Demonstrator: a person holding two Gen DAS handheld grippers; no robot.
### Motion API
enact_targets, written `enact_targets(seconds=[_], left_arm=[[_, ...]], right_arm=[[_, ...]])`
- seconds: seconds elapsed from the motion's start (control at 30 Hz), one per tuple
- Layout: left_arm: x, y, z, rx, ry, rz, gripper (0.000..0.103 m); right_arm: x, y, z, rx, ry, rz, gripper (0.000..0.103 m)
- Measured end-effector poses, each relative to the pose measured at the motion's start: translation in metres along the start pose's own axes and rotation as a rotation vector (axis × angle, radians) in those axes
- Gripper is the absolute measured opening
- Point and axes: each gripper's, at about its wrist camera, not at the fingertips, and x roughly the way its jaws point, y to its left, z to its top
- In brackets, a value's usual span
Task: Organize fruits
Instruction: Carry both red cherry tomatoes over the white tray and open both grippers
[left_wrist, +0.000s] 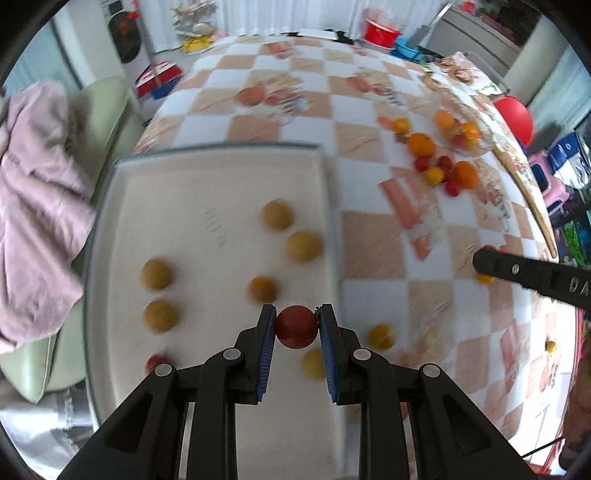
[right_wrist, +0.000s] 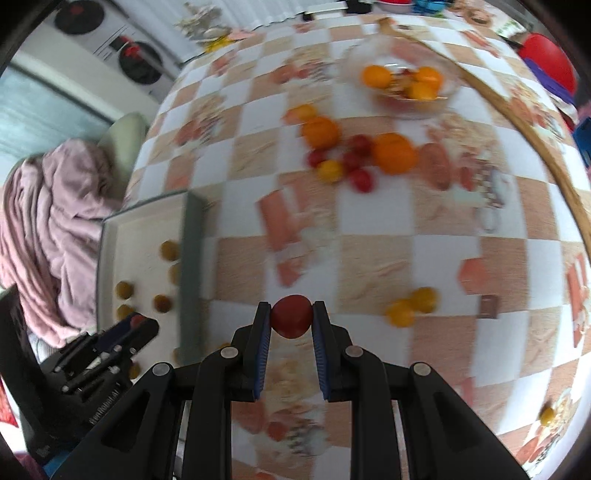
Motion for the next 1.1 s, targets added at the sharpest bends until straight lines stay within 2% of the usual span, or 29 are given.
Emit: enact_targets(seconds=[0.3,0.57,1.1], left_arm=[[0.01,0.044,-0.03,-0.068,0.025,0.051,0.025],[0.023,0.052,-0.041,-0.066,0.041,0.05,0.025],[0.027,0.054,-0.047,-0.047,0.041,0.058,0.026]], right_arm=[[0.032,0.068,0.0,-0.085,0.066,0.071,0.024],[0.069,0.115,0.012,-0.165,0.121,0.094,0.024],[0.122,0.151,0.028,-0.257,0.205,0.034,0.025]])
